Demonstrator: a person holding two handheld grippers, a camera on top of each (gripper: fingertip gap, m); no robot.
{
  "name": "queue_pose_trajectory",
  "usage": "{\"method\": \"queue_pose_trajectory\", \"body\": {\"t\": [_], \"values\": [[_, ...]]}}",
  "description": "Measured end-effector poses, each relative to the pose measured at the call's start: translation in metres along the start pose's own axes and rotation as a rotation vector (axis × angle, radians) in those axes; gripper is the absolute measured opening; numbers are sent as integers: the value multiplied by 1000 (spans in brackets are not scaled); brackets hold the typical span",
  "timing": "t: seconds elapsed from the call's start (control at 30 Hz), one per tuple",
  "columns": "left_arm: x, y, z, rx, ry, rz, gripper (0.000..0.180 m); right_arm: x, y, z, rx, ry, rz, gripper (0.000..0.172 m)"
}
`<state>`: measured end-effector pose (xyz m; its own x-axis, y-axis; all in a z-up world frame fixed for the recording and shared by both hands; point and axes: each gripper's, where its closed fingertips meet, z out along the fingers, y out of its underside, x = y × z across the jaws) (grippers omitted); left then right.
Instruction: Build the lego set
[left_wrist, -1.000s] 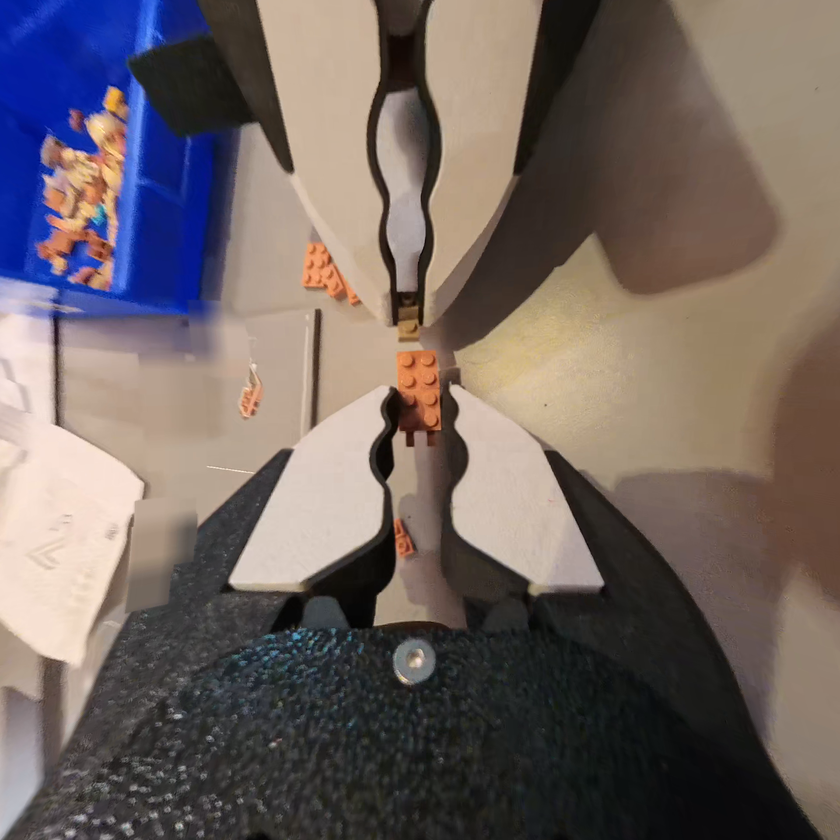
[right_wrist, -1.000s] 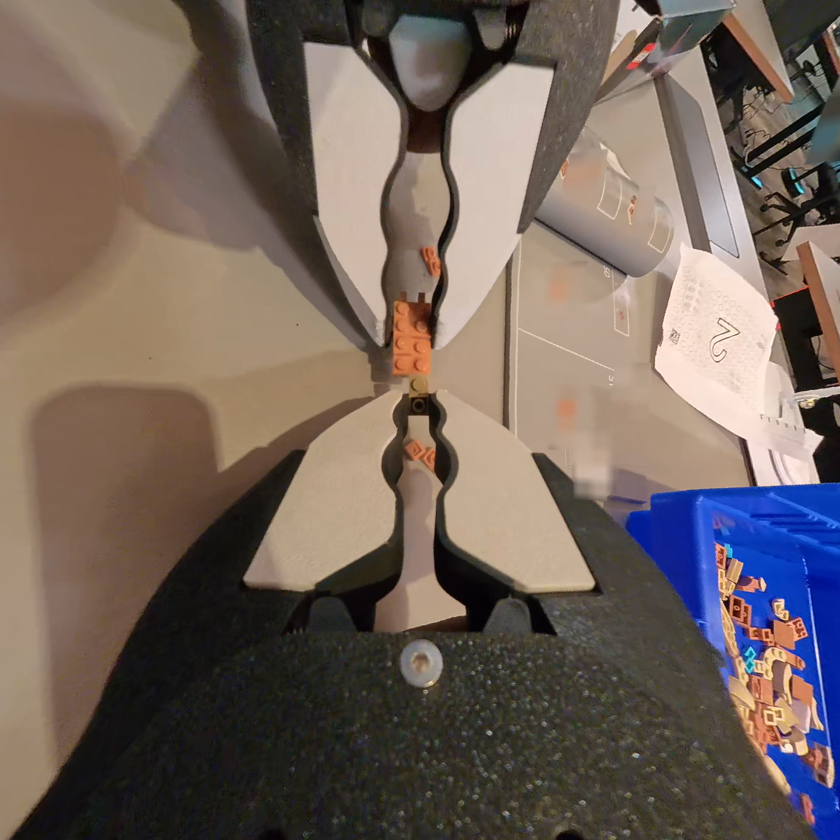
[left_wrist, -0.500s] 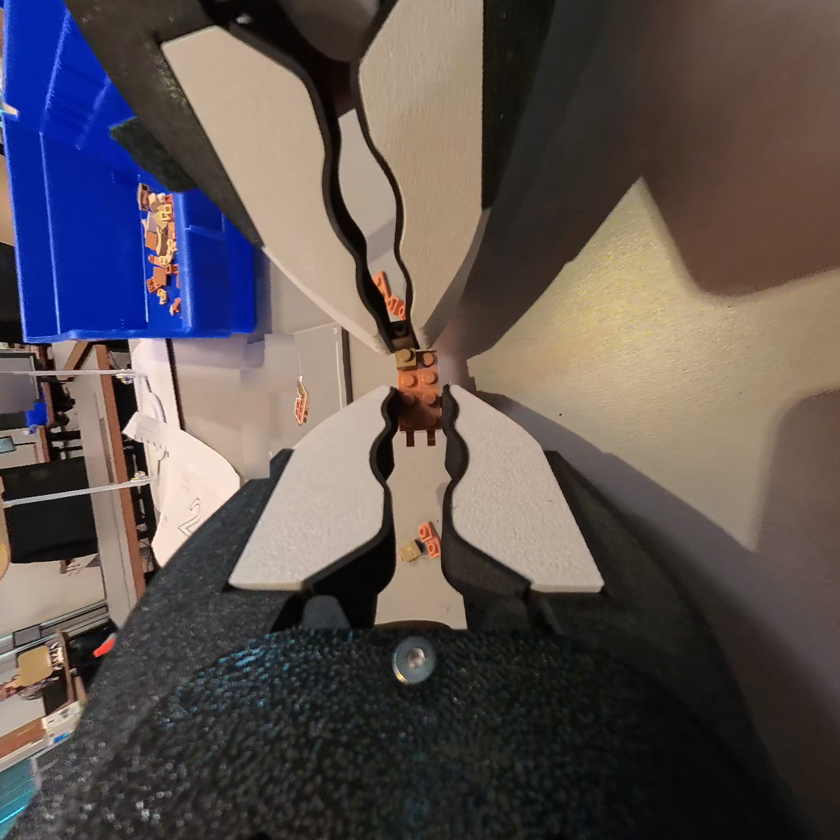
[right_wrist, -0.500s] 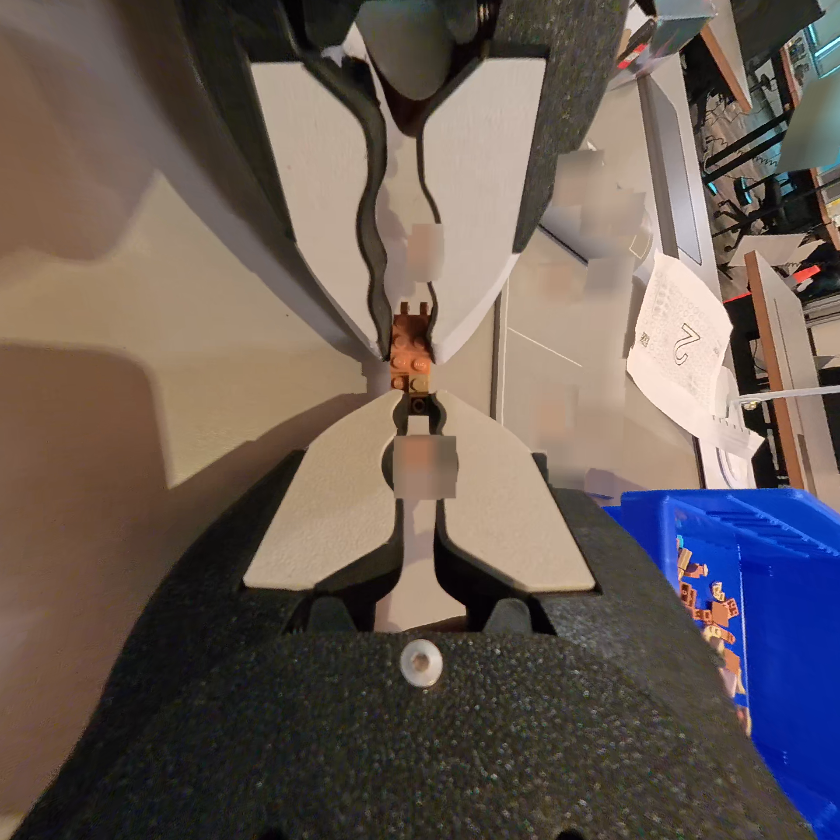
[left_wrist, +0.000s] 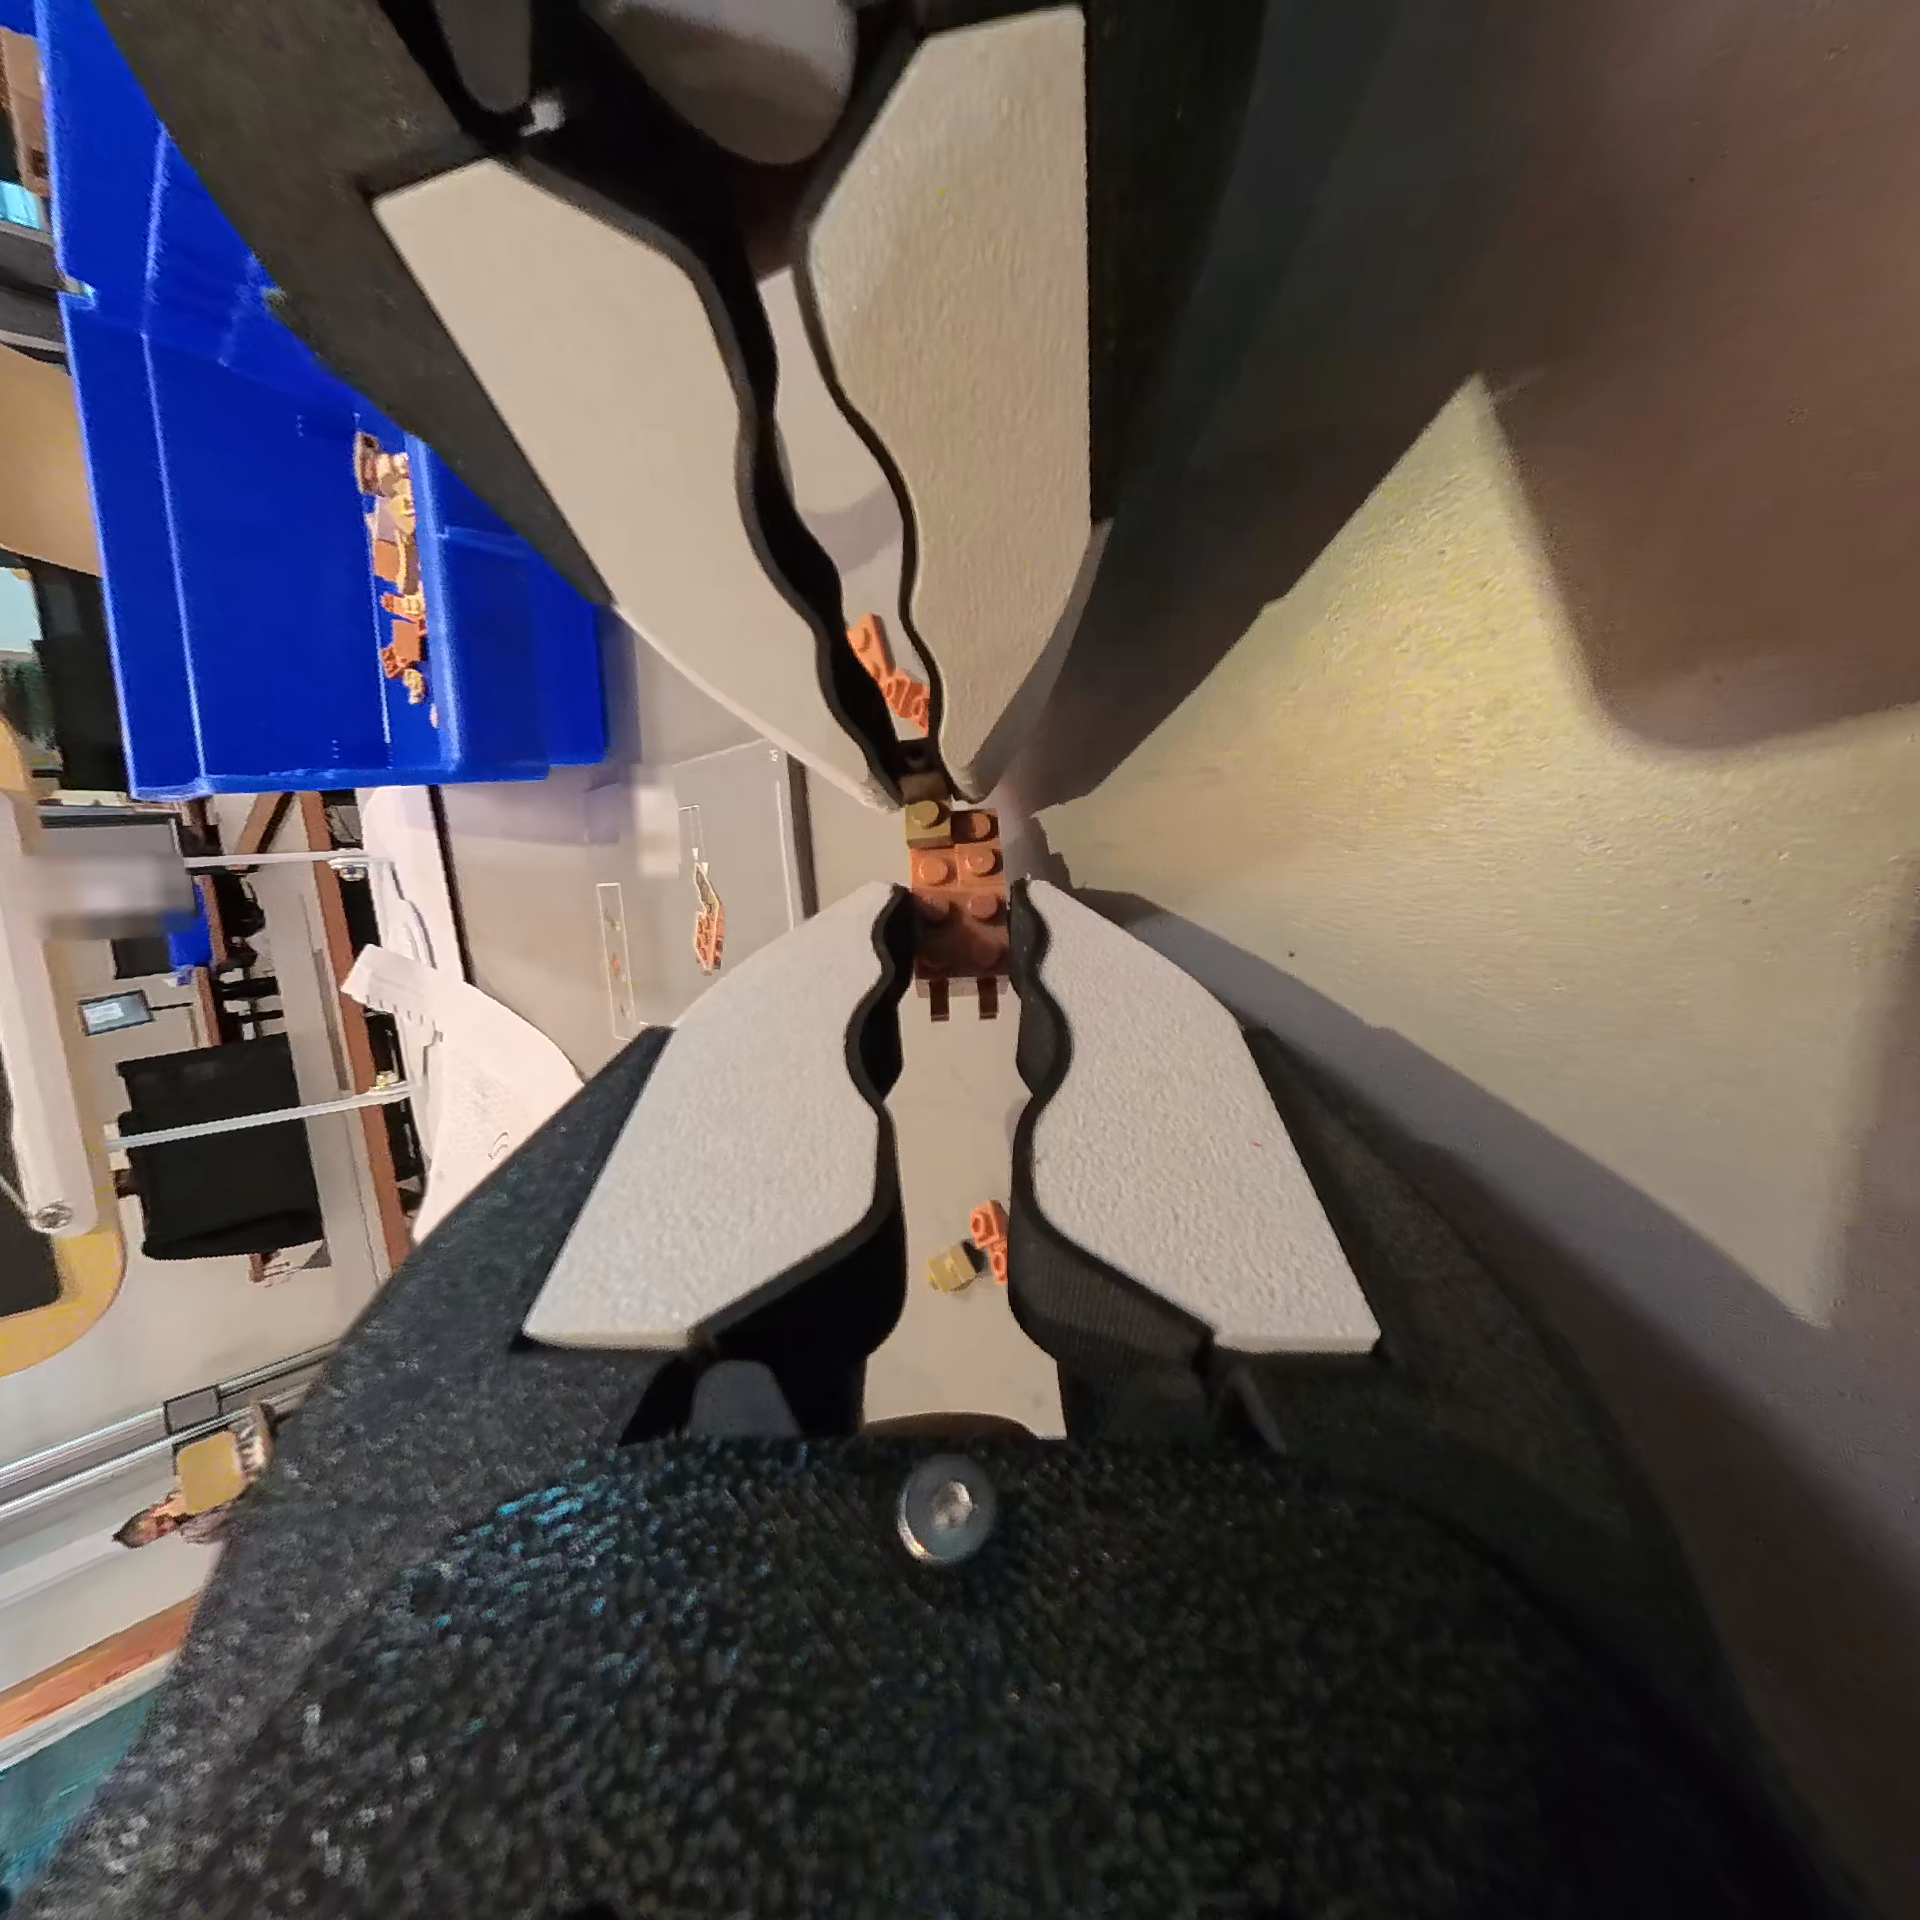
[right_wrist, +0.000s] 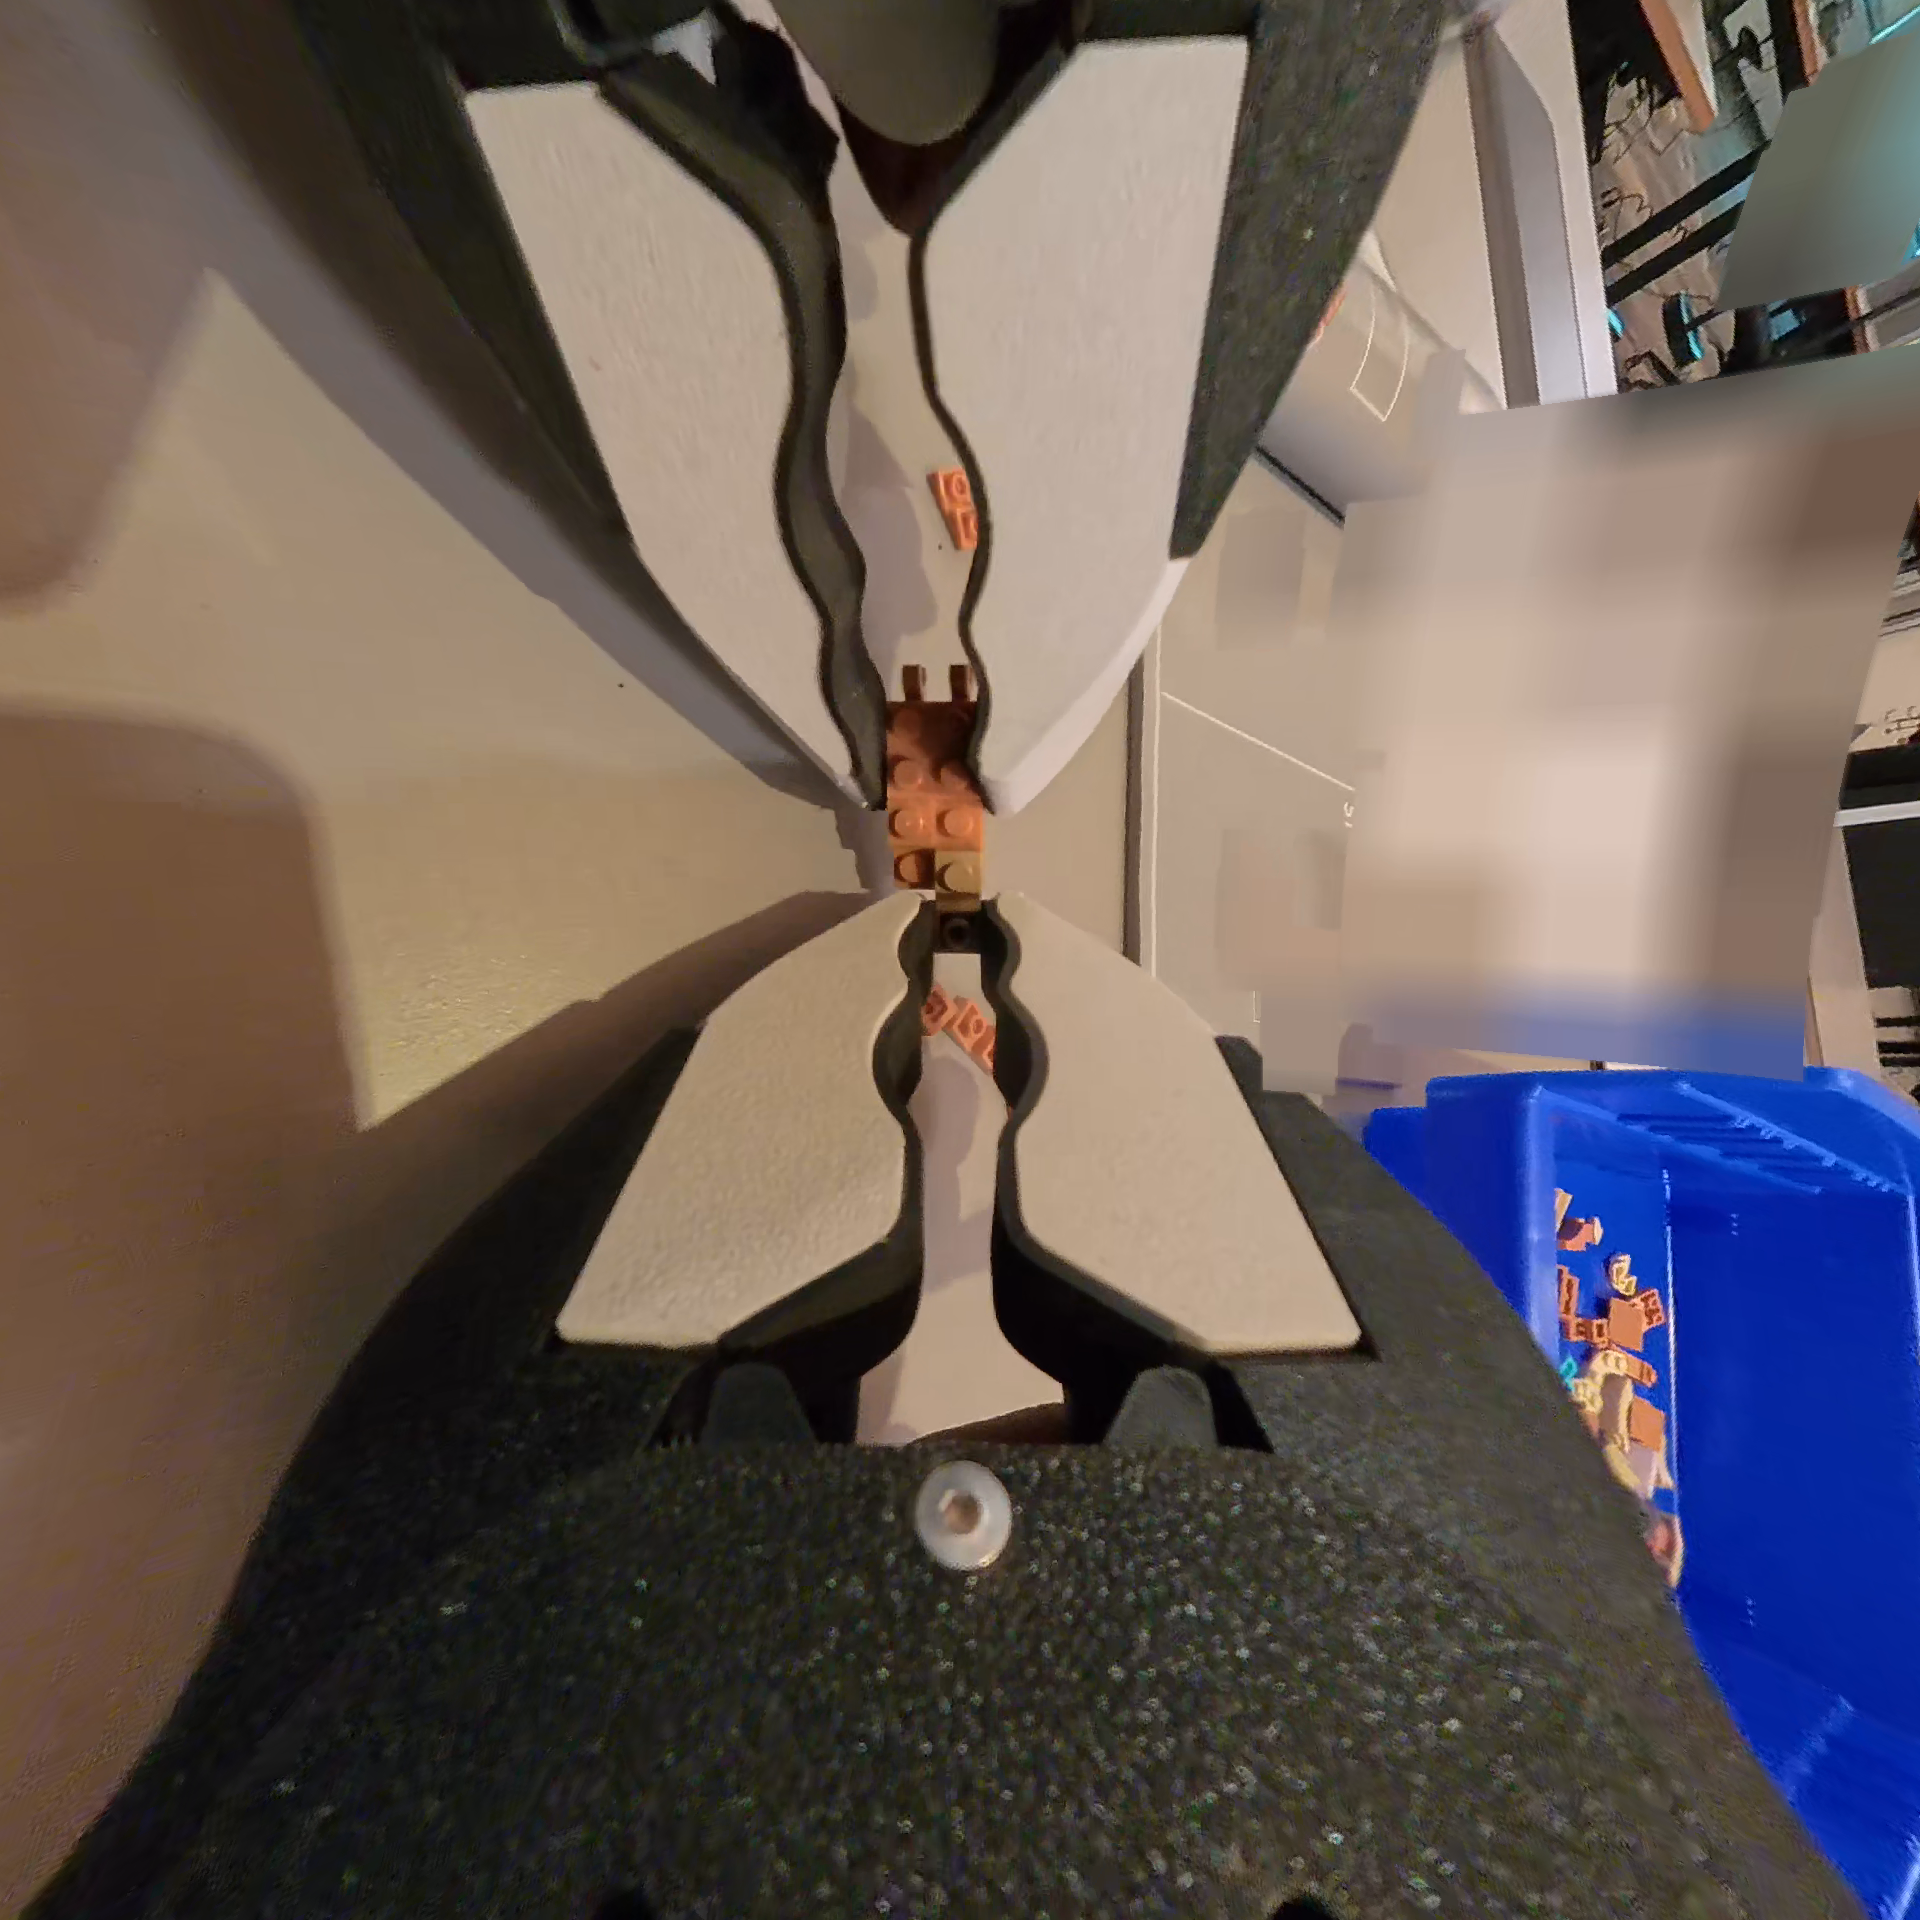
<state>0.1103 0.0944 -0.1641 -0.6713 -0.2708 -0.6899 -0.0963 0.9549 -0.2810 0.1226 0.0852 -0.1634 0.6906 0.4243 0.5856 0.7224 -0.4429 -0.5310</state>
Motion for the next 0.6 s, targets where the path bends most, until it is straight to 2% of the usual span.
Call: {"method": "queue_pose_trajectory", "body": {"t": [0.17, 0.33, 0.6], "values": [[-3, -1, -1, 15, -26, 27, 17, 3, -1, -1, 6, 37, -55, 8], [-10, -1, -4, 6, -83, 55, 17, 9, -4, -3, 13, 54, 43, 8], [-9, -3, -4, 2, -86, 83, 17, 11, -2, -4, -41, 158, -218, 8]]}}
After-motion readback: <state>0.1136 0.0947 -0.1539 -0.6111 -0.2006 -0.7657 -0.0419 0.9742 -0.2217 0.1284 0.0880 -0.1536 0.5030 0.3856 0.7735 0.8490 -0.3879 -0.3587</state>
